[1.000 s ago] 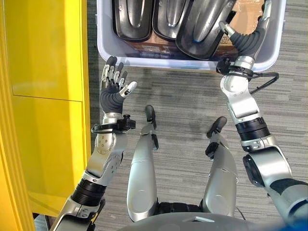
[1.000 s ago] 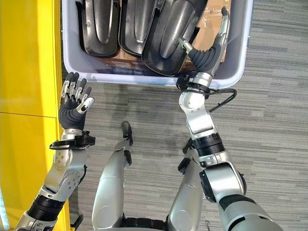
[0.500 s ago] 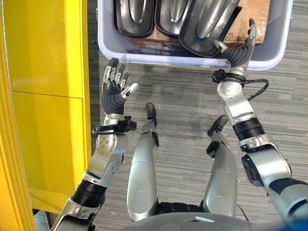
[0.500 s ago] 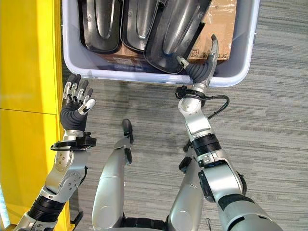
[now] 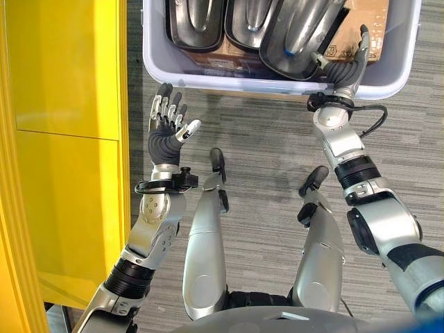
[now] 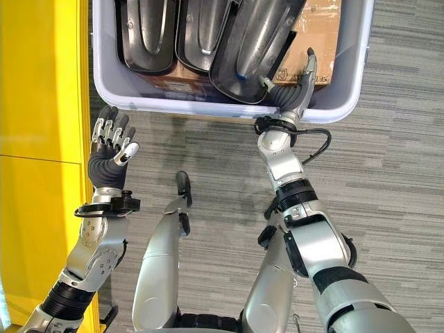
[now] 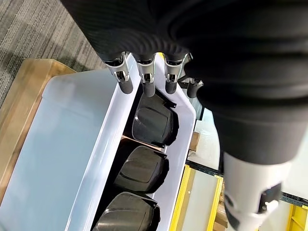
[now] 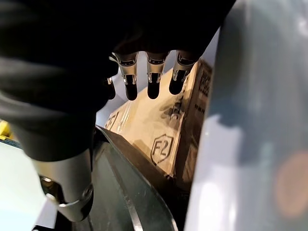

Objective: Move parts from the plastic box to the shelf.

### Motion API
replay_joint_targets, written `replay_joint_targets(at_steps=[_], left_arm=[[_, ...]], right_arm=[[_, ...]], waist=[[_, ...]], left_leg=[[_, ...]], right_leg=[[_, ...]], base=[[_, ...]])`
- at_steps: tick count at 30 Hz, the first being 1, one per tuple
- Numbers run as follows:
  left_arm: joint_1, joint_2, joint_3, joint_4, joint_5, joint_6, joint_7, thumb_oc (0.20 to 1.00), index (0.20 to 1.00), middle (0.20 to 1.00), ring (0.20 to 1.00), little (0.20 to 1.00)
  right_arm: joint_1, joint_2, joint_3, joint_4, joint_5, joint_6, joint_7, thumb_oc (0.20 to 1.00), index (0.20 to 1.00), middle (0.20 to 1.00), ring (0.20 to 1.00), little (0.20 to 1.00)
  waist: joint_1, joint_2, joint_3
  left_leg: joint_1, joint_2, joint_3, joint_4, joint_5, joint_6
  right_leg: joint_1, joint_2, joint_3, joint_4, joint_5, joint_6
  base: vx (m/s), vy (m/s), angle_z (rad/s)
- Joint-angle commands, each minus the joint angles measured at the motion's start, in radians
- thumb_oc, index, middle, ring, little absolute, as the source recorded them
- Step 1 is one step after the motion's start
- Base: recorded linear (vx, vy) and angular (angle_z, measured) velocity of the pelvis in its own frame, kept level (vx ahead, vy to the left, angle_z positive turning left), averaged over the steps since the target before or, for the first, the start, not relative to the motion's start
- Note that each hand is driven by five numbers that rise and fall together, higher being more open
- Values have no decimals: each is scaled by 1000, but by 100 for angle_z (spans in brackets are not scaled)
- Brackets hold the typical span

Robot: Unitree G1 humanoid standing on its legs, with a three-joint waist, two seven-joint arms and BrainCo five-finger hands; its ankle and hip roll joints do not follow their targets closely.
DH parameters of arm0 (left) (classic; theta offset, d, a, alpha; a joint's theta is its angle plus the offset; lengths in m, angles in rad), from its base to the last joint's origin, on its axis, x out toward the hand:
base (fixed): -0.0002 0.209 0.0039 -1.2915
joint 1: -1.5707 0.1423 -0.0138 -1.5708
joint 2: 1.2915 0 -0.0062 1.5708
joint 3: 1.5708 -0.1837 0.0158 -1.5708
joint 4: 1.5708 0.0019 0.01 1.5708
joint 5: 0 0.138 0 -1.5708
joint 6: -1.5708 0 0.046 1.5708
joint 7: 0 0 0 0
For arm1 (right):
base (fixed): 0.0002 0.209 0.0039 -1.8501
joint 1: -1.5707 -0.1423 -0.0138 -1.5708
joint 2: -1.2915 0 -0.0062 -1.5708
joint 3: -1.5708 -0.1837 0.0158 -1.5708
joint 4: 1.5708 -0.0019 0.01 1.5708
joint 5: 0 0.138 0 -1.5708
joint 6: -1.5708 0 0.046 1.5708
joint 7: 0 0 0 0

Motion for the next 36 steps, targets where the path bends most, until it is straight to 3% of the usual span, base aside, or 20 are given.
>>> replay_joint_targets(at_steps=[1,2,3,20,36], left_arm=[[7,34,-33,-118,8,-58,1,1000,1000,1000,1000,1000],[4,35,-32,-120,8,-59,1,1000,1000,1000,1000,1000],[4,35,-33,-119,7,-58,1,1000,1000,1000,1000,1000],[-32,42,-73,-112,-8,-61,-3,1000,1000,1000,1000,1000],[-52,42,-86,-116,-13,-58,0,1000,1000,1000,1000,1000]], right_arm=[[-19,-17,14,67,53,-9,-3,1000,1000,1000,1000,1000],[-24,-19,14,69,54,-12,-3,1000,1000,1000,1000,1000],[-30,-17,17,93,62,-11,2,1000,1000,1000,1000,1000],[-141,-52,75,419,171,4,73,1000,1000,1000,1000,1000],[-206,-97,130,543,209,27,125,1000,1000,1000,1000,1000]], waist=[[26,43,-19],[24,42,-19],[28,44,-19],[69,44,-19],[104,32,-19]], left_leg=[[89,54,-24,-16,-86,-81],[70,51,-22,-18,-64,-74],[87,53,-27,-15,-86,-82],[56,42,-53,13,-95,-78],[-1,26,-95,50,-105,-70]], right_leg=[[-28,-74,120,82,-51,95],[-43,-75,114,73,-30,84],[-27,-74,116,81,-52,95],[-5,-71,85,87,-61,97],[-2,-67,58,92,-68,97]], base=[[-72,7,3],[-1,2,3],[0,0,0],[4,-1,0],[8,13,7]])
